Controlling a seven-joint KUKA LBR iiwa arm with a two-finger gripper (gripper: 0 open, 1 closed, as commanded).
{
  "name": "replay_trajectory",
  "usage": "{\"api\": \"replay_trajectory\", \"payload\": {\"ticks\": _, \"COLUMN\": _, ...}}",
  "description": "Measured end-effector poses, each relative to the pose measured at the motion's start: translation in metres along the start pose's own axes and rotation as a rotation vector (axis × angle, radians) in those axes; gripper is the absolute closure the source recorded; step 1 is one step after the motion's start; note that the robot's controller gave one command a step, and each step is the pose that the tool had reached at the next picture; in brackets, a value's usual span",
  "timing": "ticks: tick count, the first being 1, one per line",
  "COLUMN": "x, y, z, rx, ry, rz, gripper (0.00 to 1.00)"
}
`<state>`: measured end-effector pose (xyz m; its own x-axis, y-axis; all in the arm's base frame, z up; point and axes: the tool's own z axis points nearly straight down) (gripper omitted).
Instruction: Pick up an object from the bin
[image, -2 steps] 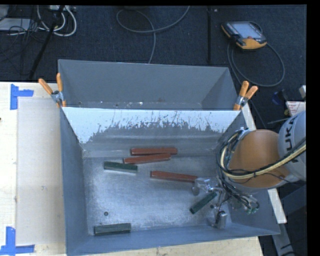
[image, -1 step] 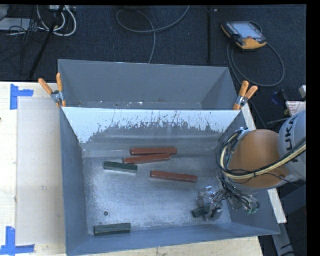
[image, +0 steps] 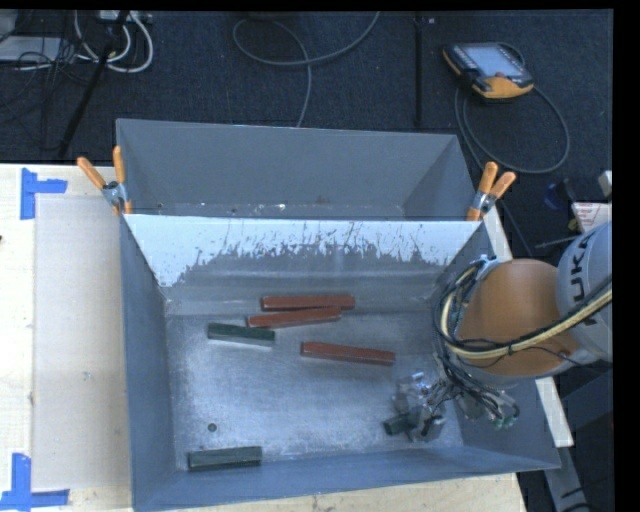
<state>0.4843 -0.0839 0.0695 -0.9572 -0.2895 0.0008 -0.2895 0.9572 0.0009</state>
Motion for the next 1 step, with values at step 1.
{"api": "replay_trajectory", "payload": {"ticks": 1, "x": -0.0267, "y": -0.0193, "z": -0.1473, "rx": 0.001, "ry": -0.002, "rz": 0.02, "gripper": 1.0}}
